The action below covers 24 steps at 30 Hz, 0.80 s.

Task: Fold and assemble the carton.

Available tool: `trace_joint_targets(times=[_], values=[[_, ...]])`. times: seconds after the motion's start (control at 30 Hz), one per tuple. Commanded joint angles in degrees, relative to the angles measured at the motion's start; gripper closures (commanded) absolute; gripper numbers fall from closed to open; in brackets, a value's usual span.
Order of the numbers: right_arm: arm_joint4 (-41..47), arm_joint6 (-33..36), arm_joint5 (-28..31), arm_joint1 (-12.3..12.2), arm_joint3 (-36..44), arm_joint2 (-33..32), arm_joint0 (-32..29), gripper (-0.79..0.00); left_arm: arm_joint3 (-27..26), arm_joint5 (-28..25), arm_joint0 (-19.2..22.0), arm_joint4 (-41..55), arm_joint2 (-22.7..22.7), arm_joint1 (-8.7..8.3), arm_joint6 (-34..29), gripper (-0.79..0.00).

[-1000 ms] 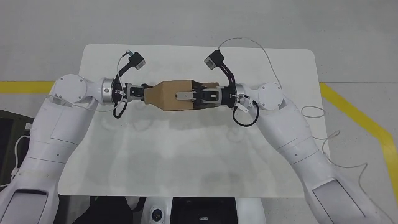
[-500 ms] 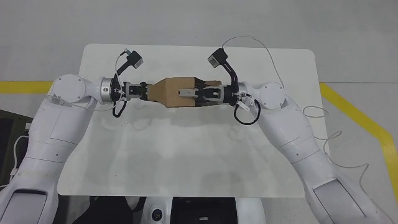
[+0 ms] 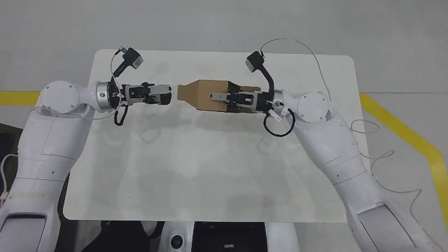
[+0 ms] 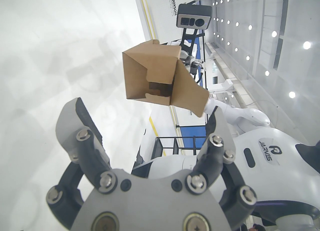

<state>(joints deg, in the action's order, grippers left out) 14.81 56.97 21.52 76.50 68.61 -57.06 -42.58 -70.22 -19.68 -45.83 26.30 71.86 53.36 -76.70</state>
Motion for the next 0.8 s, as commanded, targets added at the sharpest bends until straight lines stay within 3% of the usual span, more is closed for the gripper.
trace_joint_targets(times=[0.0, 0.17, 0.53, 0.77], values=[[-0.8, -0.5, -0.9, 0.0, -0.1, 0.2, 0.0, 0.000, -0.9, 0.1, -0.2, 0.2, 0.3, -0.09, -0.1, -0.785], [-2.2, -1.2, -2.2, 0.1, -0.4, 1.0, 0.4, 0.000, -3.5, -0.3, -0.5, -2.8, 0.1, -0.32, 0.2, -0.785], [-3.0, -1.1, -2.8, 0.4, 0.2, 2.4, 0.8, 0.000, -10.7, -0.6, -2.2, -24.5, 1.0, -1.45, 11.1, -0.785], [-2.5, -1.0, -2.2, 0.3, 0.9, 1.9, 0.5, 0.000, -12.6, 0.5, -3.9, -28.6, 1.3, -1.84, 13.7, -0.785]])
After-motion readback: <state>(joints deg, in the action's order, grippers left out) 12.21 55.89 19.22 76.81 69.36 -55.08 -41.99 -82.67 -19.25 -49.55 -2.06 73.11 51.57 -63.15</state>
